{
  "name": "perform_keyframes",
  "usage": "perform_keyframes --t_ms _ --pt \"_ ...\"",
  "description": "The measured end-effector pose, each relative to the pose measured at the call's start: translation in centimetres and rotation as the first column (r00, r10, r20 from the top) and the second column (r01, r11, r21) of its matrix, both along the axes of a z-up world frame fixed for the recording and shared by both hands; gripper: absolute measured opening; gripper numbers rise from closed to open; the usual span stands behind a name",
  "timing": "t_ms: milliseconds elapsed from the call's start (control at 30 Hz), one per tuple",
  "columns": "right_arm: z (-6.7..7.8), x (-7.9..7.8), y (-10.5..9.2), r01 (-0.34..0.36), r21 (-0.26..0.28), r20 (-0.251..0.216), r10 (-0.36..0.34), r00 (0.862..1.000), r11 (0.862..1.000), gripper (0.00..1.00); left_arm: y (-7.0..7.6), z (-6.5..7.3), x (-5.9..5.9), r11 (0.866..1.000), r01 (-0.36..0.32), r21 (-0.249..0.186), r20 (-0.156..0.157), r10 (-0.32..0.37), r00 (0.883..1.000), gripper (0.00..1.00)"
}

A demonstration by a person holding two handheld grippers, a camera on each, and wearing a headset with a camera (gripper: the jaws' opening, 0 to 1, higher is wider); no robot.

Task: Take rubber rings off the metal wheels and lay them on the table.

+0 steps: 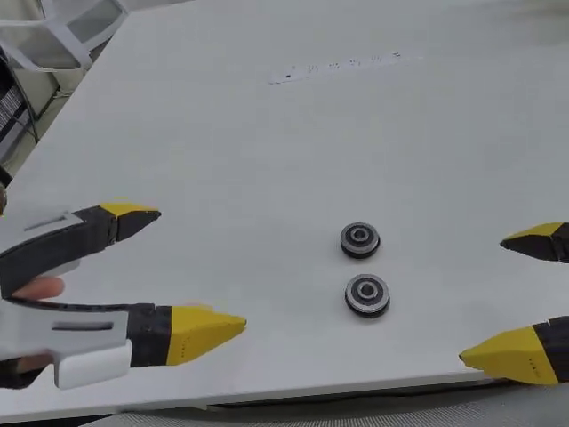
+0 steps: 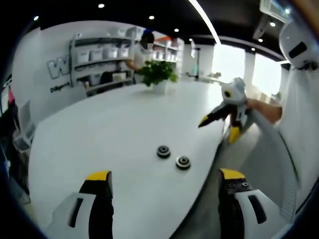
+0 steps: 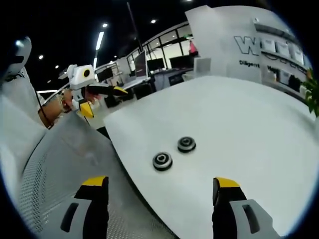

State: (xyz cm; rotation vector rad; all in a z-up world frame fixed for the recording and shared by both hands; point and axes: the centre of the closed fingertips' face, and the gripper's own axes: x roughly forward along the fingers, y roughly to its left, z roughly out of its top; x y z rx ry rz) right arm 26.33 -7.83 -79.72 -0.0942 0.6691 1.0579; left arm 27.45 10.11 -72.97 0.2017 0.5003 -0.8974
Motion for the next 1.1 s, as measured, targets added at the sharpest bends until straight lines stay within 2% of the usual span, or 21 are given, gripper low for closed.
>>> perform_keyframes --t_ms 100,333,433,567,700,767,933,1100 --pt "0.1 0.3 0.6 -0.021 0.008 0.005 0.021 1.000 1.000 0.84 -0.8 0.5 0.6 1.000 0.015 -0.001 0.014 -0.015 1.000 0.90" --pt "0.1 1.2 1.5 -0.069 0.000 0.024 0.069 0.997 0.998 0.80 -3.3 1.1 1.5 0.995 0.098 0.013 0.051 -0.098 0.994 0.88" --pt "0.1 1.5 1.9 -0.099 -0.010 0.035 0.100 0.994 0.995 0.77 -4.6 1.1 1.8 0.988 0.150 0.019 0.062 -0.151 0.987 0.87" --pt "0.1 2.1 2.5 -0.135 -0.007 0.046 0.135 0.990 0.991 0.73 -5.8 0.9 2.5 0.983 0.180 0.025 0.072 -0.181 0.981 0.85" --pt "-0.1 2.6 3.3 -0.167 -0.008 0.054 0.167 0.984 0.986 0.69 -7.1 0.7 3.0 0.976 0.215 0.018 0.073 -0.216 0.974 0.83" --pt "-0.4 2.7 3.7 -0.188 -0.010 0.056 0.188 0.981 0.982 0.67 -7.6 0.5 3.1 0.973 0.231 0.024 0.070 -0.232 0.970 0.82" --pt "-1.1 2.9 4.3 -0.237 -0.026 0.066 0.238 0.969 0.971 0.59 -9.2 -0.3 3.1 0.956 0.288 0.057 0.077 -0.292 0.953 0.78" --pt "-2.0 3.1 4.7 -0.269 -0.041 0.068 0.271 0.960 0.962 0.54 -10.2 -1.1 3.3 0.947 0.315 0.068 0.071 -0.319 0.945 0.76"
